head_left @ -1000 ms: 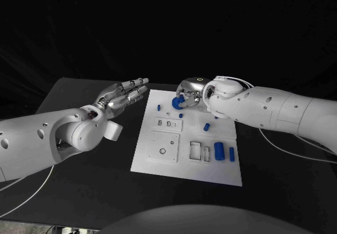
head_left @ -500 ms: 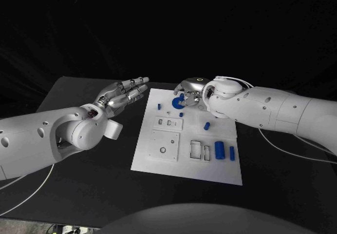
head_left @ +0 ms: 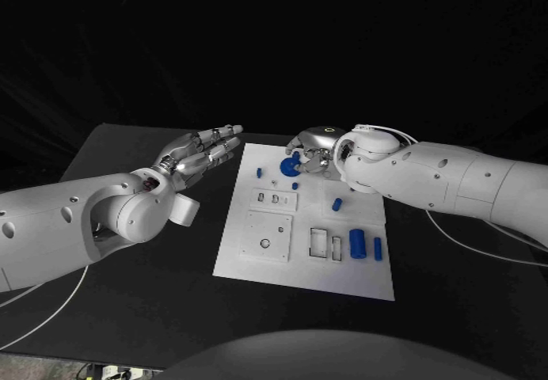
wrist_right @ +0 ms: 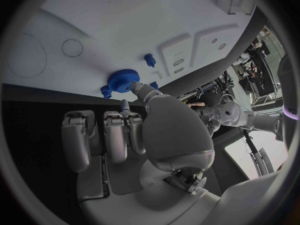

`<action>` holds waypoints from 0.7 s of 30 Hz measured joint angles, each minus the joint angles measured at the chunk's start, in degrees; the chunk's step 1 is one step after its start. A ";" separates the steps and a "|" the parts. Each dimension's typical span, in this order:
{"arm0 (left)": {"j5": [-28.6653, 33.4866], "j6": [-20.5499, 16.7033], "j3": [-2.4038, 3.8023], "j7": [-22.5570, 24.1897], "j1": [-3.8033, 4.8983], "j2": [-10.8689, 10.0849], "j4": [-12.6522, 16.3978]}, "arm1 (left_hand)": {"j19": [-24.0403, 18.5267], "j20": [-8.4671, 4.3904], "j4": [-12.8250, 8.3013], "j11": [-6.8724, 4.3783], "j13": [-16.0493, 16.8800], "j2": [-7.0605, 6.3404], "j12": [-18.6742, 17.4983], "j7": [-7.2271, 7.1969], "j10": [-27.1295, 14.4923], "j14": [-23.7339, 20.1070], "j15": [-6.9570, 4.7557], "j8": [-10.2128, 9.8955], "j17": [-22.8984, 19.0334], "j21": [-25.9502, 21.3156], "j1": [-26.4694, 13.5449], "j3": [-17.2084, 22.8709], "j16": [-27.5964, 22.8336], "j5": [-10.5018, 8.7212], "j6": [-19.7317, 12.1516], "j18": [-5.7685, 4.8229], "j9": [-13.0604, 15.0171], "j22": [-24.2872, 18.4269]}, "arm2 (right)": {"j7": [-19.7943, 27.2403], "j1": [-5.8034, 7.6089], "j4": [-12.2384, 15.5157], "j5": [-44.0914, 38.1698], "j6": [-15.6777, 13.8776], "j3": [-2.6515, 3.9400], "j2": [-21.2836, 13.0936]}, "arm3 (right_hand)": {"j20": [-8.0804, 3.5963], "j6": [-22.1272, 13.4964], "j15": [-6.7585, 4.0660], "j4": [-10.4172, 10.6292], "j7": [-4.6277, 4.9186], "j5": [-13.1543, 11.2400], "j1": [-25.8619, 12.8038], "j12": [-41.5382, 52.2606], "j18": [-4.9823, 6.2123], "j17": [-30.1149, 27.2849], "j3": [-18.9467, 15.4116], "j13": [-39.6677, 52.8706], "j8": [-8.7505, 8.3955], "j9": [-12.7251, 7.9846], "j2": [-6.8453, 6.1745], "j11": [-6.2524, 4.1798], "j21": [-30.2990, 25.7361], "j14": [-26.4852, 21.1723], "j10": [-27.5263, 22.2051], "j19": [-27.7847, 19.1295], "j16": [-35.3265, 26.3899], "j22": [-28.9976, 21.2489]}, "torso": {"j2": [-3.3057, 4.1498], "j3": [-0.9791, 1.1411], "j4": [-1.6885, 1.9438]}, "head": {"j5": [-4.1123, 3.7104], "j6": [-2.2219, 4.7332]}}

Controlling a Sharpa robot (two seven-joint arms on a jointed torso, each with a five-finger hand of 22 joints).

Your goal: Assemble the parts on the task board

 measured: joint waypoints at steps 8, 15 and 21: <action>0.00 0.00 0.00 -0.03 -0.01 -0.35 0.12 | 0.00 0.00 0.00 0.00 0.00 0.00 0.00 0.00 0.00 0.00 0.00 0.00 0.00 0.00 0.00 0.00 0.00 0.00 0.00 0.00 0.00 0.00 | 0.89 0.88 4.00 0.19 -2.53 -0.08 -5.46 | 0.00 3.26 -0.04 5.47 -0.12 -12.56 -5.75 0.00 0.57 0.00 -5.07 0.00 0.29 -1.95 -0.60 -0.47 -1.78 0.04 -0.06 0.00 0.00 0.00 | -0.01 -0.07 -0.02 | 0.37 0.53; -0.01 -0.07 0.00 -0.04 -0.03 -0.57 0.11 | 0.00 0.00 0.00 0.00 0.05 0.00 0.00 0.00 0.00 0.00 0.00 0.00 -0.01 0.00 0.00 0.00 0.00 0.00 0.00 0.00 0.00 0.00 | 2.19 3.98 9.64 1.12 -6.03 -0.02 -13.99 | -0.53 8.88 -0.52 9.98 -0.21 -12.68 -9.24 0.00 0.89 -0.01 -8.07 -0.01 2.24 -1.75 -0.27 -0.52 -2.64 0.09 -0.10 0.11 0.00 -0.01 | -0.02 -0.05 -0.09 | 0.46 0.41; -0.01 -0.04 0.00 -0.05 -0.32 0.04 -0.31 | 0.00 0.00 0.00 0.00 0.04 0.00 0.00 0.00 0.00 0.00 0.00 0.00 -0.01 0.00 0.00 0.00 0.00 0.00 0.00 0.00 0.00 0.00 | 3.57 4.89 12.65 2.94 -6.66 -0.09 -19.87 | -0.67 7.88 -0.96 10.12 -0.69 -11.05 -7.59 0.00 0.89 0.01 -8.74 -0.01 2.05 -0.49 -1.88 -0.85 0.08 0.09 -0.01 0.01 0.00 0.04 | -0.18 -0.07 -0.27 | 0.14 0.33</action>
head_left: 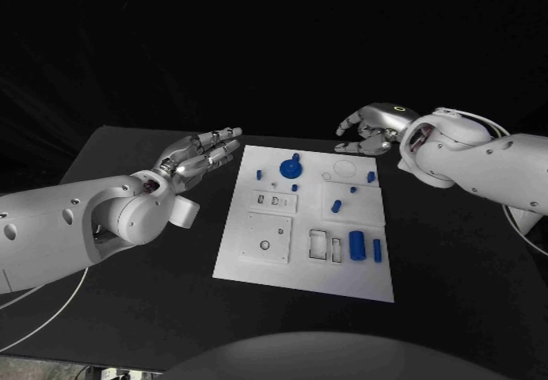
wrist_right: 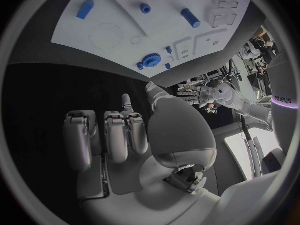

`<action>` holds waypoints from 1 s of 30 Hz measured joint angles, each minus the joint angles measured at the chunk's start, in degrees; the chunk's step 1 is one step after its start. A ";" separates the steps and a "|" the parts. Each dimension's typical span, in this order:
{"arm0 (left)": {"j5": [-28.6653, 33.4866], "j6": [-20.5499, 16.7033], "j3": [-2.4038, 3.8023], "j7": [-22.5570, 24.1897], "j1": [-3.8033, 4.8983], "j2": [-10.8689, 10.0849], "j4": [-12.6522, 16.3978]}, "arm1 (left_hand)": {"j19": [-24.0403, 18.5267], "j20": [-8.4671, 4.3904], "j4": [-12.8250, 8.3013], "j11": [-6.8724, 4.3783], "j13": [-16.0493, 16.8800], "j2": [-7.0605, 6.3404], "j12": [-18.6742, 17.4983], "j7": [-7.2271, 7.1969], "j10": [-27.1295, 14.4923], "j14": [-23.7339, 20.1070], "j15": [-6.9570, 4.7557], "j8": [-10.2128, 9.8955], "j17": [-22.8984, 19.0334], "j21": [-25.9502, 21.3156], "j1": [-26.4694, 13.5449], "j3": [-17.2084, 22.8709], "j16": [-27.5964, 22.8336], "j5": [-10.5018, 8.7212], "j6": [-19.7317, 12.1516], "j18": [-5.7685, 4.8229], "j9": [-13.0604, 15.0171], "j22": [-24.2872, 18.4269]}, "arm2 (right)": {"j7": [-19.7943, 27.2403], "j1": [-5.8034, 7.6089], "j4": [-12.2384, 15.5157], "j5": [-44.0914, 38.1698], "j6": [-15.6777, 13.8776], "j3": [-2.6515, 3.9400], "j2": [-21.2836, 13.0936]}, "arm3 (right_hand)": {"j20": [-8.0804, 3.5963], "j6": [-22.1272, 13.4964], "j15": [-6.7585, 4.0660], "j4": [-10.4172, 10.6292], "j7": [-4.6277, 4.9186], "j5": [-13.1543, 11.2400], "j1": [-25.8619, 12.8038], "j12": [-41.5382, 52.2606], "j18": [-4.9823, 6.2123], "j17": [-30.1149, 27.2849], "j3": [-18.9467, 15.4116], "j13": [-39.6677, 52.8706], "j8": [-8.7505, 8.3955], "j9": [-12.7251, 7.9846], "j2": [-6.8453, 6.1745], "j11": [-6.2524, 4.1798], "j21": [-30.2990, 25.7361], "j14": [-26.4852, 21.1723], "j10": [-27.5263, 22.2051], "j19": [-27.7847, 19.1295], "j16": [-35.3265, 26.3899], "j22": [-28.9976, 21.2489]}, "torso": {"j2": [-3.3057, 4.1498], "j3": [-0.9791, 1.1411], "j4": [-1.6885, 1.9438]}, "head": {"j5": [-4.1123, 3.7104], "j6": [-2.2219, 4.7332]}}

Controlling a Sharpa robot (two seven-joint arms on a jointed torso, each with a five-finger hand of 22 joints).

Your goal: Assemble the parts on the task board

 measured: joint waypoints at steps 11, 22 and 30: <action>-0.01 0.49 -0.02 -0.01 -1.30 0.84 -1.29 | 0.00 0.00 0.14 0.00 -0.01 0.00 0.24 0.00 0.00 0.00 0.00 0.00 0.00 0.00 0.00 0.14 0.22 0.24 0.00 0.00 0.00 0.00 | 10.10 -3.57 1.53 10.84 -2.60 -0.28 -7.52 | -0.98 -6.03 -0.58 2.05 -1.16 4.18 6.03 0.00 -0.62 0.03 -0.81 0.00 2.98 12.24 -0.18 -1.20 2.77 0.01 0.00 0.20 0.00 -0.01 | -0.60 0.27 -0.26 | -0.21 0.13; -1.17 1.13 0.00 0.33 -2.82 0.89 -1.97 | 0.21 0.20 -0.24 0.41 -0.01 -0.15 0.24 0.21 0.01 -0.19 0.19 0.00 -0.01 0.21 0.60 0.57 0.22 0.24 -0.22 0.00 0.00 0.00 | 19.61 -10.10 -6.17 24.84 -5.76 -0.32 -6.63 | -0.97 -7.25 -0.58 1.81 -1.03 10.68 10.12 0.00 -0.61 0.02 0.30 0.00 5.17 17.44 1.01 -1.20 2.78 0.01 0.00 0.20 0.00 -0.01 | -1.50 0.77 -0.94 | -0.08 1.05; -1.90 1.39 0.00 0.67 -3.71 0.91 -2.19 | 0.20 0.20 -0.25 0.41 -0.01 -0.15 0.24 0.21 0.01 -0.19 0.19 0.00 -0.01 0.21 0.60 0.57 0.22 0.24 -0.22 0.01 0.00 0.00 | 22.22 -12.13 -10.26 28.47 -5.99 -0.28 -4.43 | -0.97 -10.38 -0.57 1.75 -0.53 10.21 11.24 0.00 -0.53 0.01 0.37 -0.01 5.61 18.11 0.35 -1.19 2.77 0.01 0.00 0.20 0.00 -0.02 | -1.93 1.05 -1.16 | -0.40 1.23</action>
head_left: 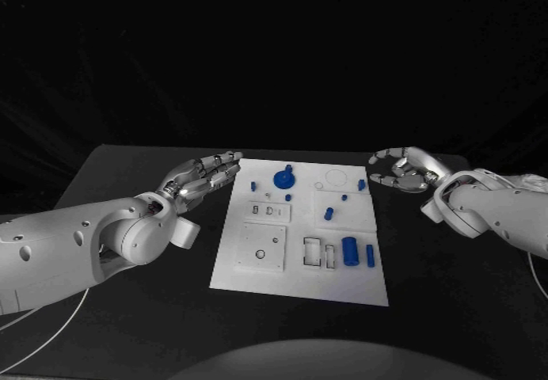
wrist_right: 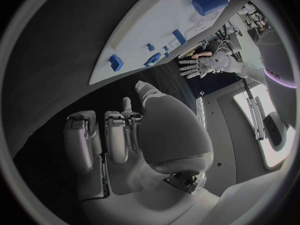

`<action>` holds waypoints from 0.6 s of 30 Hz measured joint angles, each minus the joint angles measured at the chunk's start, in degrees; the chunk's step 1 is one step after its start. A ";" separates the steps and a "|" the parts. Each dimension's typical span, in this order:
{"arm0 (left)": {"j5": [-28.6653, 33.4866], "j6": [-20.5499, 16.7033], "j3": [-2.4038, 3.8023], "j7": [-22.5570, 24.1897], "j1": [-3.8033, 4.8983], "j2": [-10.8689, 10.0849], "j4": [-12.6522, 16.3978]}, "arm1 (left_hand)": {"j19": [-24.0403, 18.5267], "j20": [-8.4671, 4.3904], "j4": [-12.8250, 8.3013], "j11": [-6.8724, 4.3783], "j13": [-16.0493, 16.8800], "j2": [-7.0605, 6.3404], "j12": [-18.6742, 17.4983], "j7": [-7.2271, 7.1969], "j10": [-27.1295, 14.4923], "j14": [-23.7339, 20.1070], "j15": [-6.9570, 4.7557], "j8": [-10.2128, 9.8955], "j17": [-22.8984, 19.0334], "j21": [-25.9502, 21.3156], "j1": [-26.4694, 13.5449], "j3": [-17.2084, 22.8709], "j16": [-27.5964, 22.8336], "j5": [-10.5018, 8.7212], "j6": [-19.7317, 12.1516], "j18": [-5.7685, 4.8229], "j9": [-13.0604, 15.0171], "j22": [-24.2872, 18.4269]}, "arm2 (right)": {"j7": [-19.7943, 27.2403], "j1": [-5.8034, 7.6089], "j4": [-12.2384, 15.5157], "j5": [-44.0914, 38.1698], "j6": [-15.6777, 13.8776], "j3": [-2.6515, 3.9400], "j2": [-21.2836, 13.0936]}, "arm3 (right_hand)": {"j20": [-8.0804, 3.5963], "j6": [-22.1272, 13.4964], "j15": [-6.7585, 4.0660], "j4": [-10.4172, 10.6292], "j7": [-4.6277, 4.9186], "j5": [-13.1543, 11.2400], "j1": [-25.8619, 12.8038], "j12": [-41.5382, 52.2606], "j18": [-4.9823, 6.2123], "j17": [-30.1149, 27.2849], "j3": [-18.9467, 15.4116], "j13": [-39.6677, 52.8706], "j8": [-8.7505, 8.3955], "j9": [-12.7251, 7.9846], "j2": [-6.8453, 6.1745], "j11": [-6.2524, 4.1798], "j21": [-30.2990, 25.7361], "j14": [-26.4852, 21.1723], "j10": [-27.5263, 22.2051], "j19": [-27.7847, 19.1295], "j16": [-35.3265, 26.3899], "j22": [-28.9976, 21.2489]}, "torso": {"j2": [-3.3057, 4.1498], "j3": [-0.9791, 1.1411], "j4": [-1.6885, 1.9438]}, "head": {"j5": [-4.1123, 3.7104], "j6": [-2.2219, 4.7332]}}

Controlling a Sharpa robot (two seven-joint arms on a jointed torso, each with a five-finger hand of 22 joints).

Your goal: Assemble the parts on the task board

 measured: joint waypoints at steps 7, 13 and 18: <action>-0.30 0.21 -0.01 0.18 -0.26 0.25 -0.21 | 0.00 0.00 0.00 0.00 0.00 0.23 0.00 0.00 0.00 0.21 0.21 0.00 0.00 0.00 0.23 0.00 0.00 0.00 0.00 0.00 0.00 0.00 | 0.48 -1.69 -2.26 0.72 0.59 0.00 1.20 | 0.00 -2.15 0.00 0.00 0.10 -0.49 0.50 0.00 0.02 0.00 0.00 0.00 0.44 0.39 -0.06 0.00 0.00 0.00 0.00 0.00 0.00 -0.01 | -0.13 0.01 -0.01 | -0.26 0.16; -0.45 0.38 0.00 0.25 -0.33 0.30 -0.32 | 0.00 0.00 0.00 0.00 -0.01 0.23 0.00 0.00 0.00 0.21 0.20 0.00 0.00 0.00 0.23 0.00 0.00 0.00 0.00 0.00 0.00 0.00 | 0.32 -2.60 -3.71 0.79 1.40 0.00 2.20 | 0.00 -2.85 0.00 0.00 0.23 -0.75 0.50 0.00 0.03 -0.01 0.00 0.00 0.67 0.52 -0.06 0.01 0.00 0.00 -0.01 0.00 0.00 -0.01 | -0.13 0.00 0.00 | -0.27 0.26; -0.54 0.50 0.00 0.31 -0.37 0.27 -0.32 | 0.00 0.00 0.00 0.00 -0.01 0.23 0.00 0.00 0.00 0.20 0.20 0.00 0.00 0.00 0.23 0.00 0.00 0.00 0.00 0.00 0.00 0.00 | -0.04 -3.05 -4.81 0.78 2.04 0.00 3.21 | 0.01 -3.34 0.00 0.00 0.31 -1.75 0.50 0.00 0.03 -0.01 0.00 0.00 1.33 0.79 -0.06 0.38 -0.22 0.00 -0.05 -0.01 0.00 -0.01 | -0.12 0.00 0.01 | -0.26 0.30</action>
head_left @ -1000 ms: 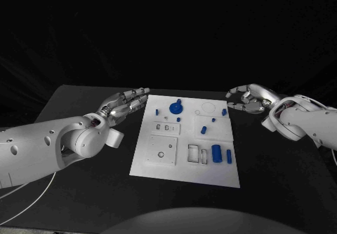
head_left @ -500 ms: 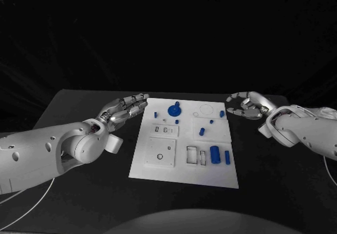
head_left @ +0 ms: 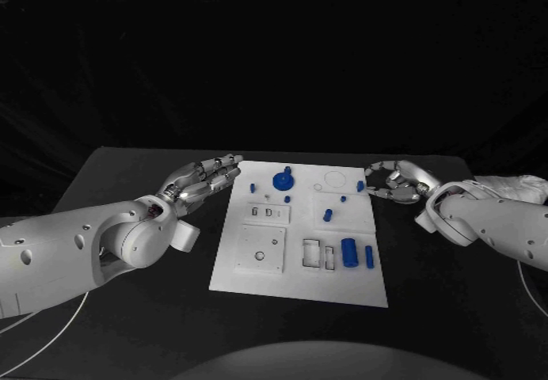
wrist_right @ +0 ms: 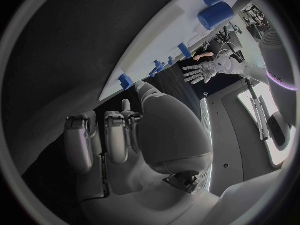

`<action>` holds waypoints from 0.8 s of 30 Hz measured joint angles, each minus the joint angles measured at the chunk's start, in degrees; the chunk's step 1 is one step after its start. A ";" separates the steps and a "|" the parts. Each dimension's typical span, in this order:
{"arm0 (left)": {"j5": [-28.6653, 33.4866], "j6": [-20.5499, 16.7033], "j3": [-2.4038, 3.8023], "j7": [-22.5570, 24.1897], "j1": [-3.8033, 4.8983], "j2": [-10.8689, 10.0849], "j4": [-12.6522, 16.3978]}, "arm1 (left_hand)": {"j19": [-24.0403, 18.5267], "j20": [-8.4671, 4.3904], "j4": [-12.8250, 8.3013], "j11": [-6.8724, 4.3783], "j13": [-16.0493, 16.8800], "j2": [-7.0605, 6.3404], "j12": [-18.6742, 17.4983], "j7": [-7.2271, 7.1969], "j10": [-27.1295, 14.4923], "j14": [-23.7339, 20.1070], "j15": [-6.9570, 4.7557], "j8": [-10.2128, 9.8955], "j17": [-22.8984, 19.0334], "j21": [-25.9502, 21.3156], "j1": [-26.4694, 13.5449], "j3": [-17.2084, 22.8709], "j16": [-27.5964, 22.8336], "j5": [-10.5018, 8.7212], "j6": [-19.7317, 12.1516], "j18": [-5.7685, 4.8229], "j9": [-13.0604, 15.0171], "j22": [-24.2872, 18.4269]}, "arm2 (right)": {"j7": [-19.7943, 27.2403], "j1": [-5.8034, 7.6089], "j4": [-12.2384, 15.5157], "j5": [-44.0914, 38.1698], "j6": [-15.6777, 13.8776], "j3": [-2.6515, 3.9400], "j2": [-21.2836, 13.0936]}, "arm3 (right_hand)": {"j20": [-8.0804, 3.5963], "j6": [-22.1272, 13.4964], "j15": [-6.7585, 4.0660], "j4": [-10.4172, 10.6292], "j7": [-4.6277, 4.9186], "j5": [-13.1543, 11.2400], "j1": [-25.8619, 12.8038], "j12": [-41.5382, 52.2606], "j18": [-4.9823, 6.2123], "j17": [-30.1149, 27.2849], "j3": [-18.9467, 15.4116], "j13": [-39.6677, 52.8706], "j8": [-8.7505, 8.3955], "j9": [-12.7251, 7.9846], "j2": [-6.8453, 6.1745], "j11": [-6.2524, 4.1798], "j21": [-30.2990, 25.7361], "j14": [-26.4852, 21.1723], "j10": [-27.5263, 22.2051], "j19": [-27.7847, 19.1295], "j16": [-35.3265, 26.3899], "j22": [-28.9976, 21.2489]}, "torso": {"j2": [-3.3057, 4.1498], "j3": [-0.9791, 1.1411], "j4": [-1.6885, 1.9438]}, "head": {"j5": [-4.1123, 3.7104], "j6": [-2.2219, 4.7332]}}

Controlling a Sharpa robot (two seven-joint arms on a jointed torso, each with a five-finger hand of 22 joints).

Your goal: Assemble the parts on the task board

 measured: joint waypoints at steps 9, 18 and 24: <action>-0.12 0.16 0.00 0.04 -0.02 -0.04 0.01 | 0.00 0.00 0.00 0.00 0.00 0.00 0.00 0.00 0.00 0.00 0.00 0.00 0.00 0.00 0.00 0.00 0.00 0.26 0.00 0.00 0.00 0.00 | -0.50 -0.28 -0.80 -0.03 0.50 0.02 1.06 | 0.00 -0.36 0.00 0.00 0.36 -0.67 0.00 0.00 0.01 0.00 0.00 0.00 0.44 0.15 0.00 0.00 0.00 0.00 0.00 0.00 0.00 -0.01 | 0.02 0.02 0.00 | 0.06 -0.18; -0.20 0.29 0.00 0.06 -0.03 -0.07 0.02 | 0.00 0.00 0.00 0.00 0.00 0.00 0.00 0.00 0.00 0.00 0.00 0.00 0.00 0.00 0.00 0.00 0.00 0.25 0.00 0.00 0.00 0.00 | -1.11 -0.44 -1.35 -0.03 1.02 0.02 1.62 | 0.00 -0.79 0.00 0.00 0.37 -0.01 0.82 0.00 0.01 -0.01 0.00 0.00 1.44 0.49 0.35 -0.01 -0.25 0.00 -0.01 0.00 0.00 -0.01 | 0.00 0.01 -0.01 | 0.13 -0.37; -0.24 0.34 0.00 0.07 -0.04 -0.11 0.02 | 0.00 0.00 0.00 0.00 0.00 0.00 0.00 0.00 0.00 0.00 0.00 0.00 0.00 0.00 0.00 0.00 0.00 0.23 0.00 0.00 0.00 0.00 | -1.52 -0.58 -1.84 -0.01 1.40 0.02 2.13 | 0.06 -0.79 0.00 -0.25 0.37 0.83 1.30 0.00 0.01 -0.01 0.25 0.00 1.79 0.61 0.37 -0.01 -0.48 0.00 -0.01 -0.06 0.00 -0.01 | -0.01 0.02 -0.01 | 0.20 -0.39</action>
